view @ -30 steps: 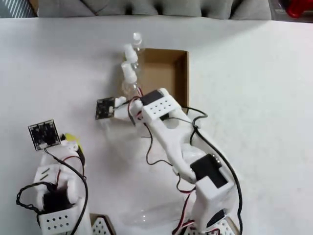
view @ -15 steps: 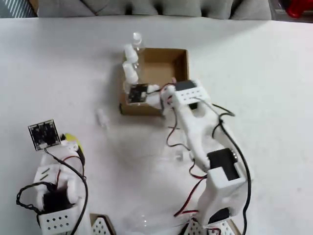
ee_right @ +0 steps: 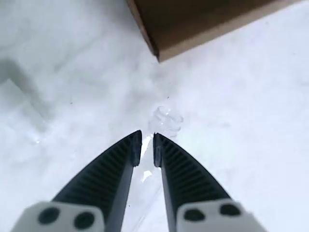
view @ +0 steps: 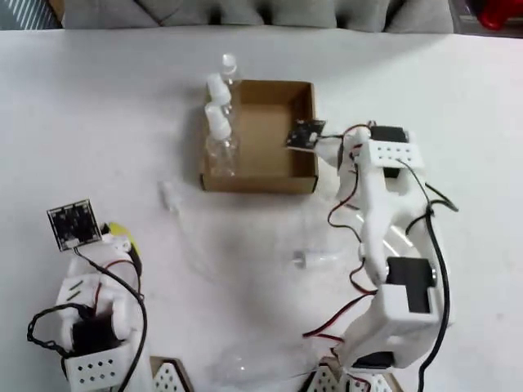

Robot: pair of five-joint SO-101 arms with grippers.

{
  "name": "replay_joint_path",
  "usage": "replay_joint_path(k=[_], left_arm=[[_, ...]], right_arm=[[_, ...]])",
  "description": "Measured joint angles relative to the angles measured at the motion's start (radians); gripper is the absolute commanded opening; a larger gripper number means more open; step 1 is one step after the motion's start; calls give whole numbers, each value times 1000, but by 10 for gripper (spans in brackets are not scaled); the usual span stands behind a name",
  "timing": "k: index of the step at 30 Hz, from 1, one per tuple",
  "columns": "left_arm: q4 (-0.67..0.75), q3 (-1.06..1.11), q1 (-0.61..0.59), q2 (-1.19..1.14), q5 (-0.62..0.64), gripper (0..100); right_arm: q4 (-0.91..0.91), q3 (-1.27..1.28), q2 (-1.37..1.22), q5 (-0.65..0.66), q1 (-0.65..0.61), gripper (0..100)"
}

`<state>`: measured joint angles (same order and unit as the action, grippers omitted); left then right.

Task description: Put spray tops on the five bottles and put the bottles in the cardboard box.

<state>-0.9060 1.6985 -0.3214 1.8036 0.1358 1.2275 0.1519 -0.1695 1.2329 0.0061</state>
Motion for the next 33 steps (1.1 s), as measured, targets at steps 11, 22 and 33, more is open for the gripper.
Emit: replay_joint_path(k=[11, 22, 33], left_arm=[[0, 0, 0, 0, 0, 22], [0, 0, 0, 0, 0, 22], [0, 0, 0, 0, 0, 22]], right_arm=[[155, 0, 190, 0, 12, 230], [212, 130, 230, 0, 18, 318], [17, 281, 232, 0, 18, 355]])
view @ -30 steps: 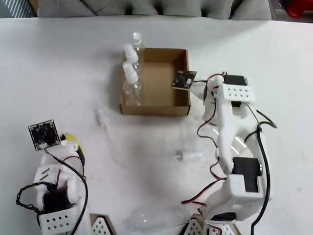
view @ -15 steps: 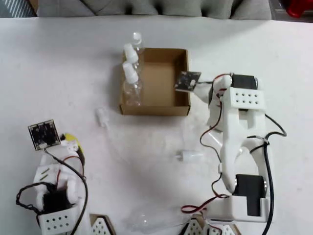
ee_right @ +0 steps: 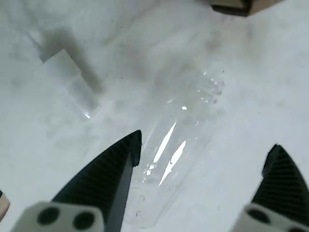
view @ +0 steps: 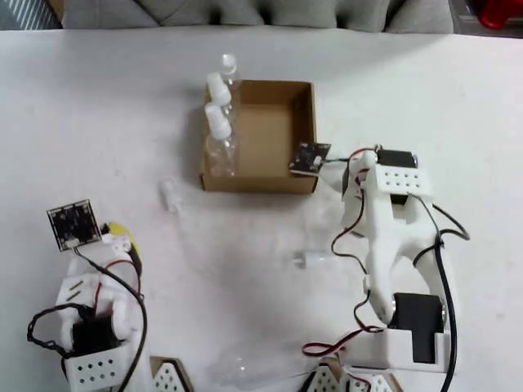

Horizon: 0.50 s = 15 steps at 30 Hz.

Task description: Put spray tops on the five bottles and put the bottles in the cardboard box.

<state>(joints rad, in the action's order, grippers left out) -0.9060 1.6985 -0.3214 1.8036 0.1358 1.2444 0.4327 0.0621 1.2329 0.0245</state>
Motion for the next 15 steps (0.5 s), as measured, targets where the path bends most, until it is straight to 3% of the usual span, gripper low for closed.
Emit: replay_joint_path(k=[15], left_arm=[[0, 0, 0, 0, 0, 22]], right_arm=[[-230, 117, -95, 0, 0, 354]])
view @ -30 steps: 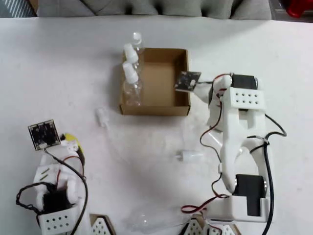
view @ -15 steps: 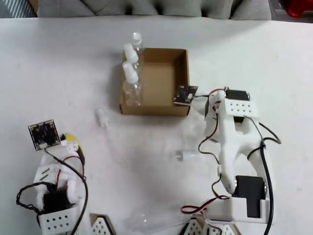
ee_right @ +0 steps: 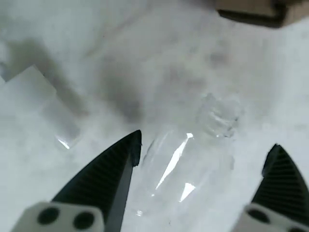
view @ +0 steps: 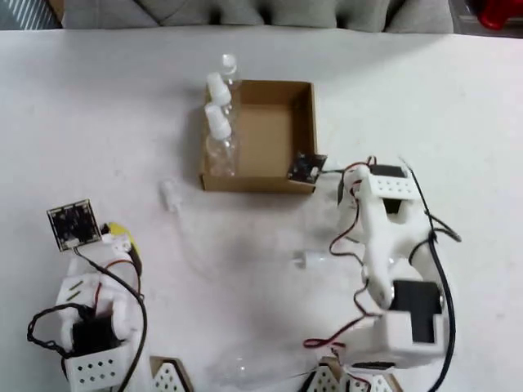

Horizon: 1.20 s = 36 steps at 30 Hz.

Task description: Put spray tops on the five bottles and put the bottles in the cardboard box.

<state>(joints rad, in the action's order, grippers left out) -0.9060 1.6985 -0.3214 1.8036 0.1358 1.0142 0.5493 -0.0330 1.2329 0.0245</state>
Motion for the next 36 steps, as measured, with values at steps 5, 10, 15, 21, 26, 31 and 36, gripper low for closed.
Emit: replay_joint_path(k=[5, 10, 15, 21, 26, 31, 36], left_arm=[[0, 0, 0, 0, 0, 22], [0, 0, 0, 0, 0, 22], [0, 0, 17, 0, 0, 22], [0, 0, 18, 0, 0, 22], [0, 0, 18, 0, 0, 22], [0, 0, 18, 0, 0, 22], [0, 0, 18, 0, 0, 22]], right_arm=[[12, -66, -78, 0, 3, 211], [49, -126, -83, 0, 21, 14], [106, -215, -83, 2, 68, 16], [261, -399, -83, -21, 170, 15], [311, -494, -83, -233, 295, 15], [311, -505, -101, -347, 419, 17], [307, -503, -163, -351, 517, 32]])
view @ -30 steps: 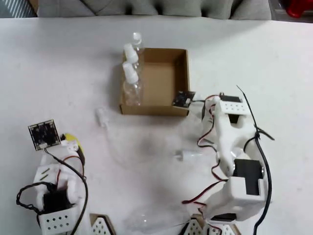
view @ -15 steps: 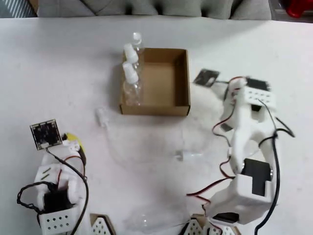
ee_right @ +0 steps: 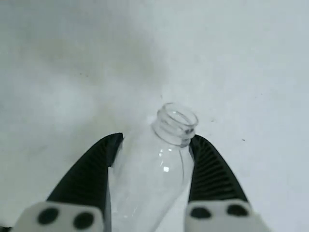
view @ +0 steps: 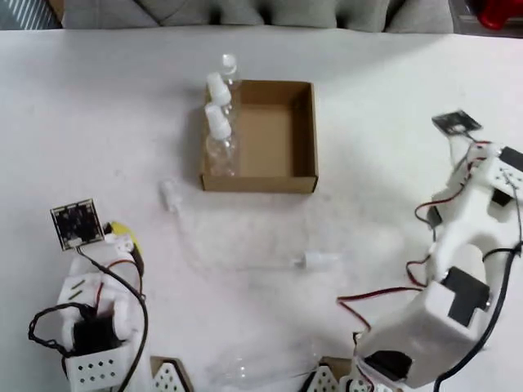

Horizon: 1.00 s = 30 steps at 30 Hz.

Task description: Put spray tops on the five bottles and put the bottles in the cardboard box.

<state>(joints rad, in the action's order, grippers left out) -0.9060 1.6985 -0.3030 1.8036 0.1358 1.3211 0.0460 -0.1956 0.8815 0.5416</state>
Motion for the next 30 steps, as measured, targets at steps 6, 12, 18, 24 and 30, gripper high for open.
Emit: replay_joint_path(k=[6, 12, 18, 24, 30], left_arm=[[0, 0, 0, 0, 0, 22], [0, 0, 0, 0, 0, 22], [0, 0, 0, 0, 0, 22], [0, 0, 0, 0, 0, 22], [0, 0, 0, 0, 0, 22]], right_arm=[[-97, 8, -152, 37, 11, 266], [-129, 8, -184, 41, 11, 351], [-124, 8, -135, 41, 12, 281], [9, 8, -61, 8, 29, 272], [55, 8, -6, -137, 77, 328]])
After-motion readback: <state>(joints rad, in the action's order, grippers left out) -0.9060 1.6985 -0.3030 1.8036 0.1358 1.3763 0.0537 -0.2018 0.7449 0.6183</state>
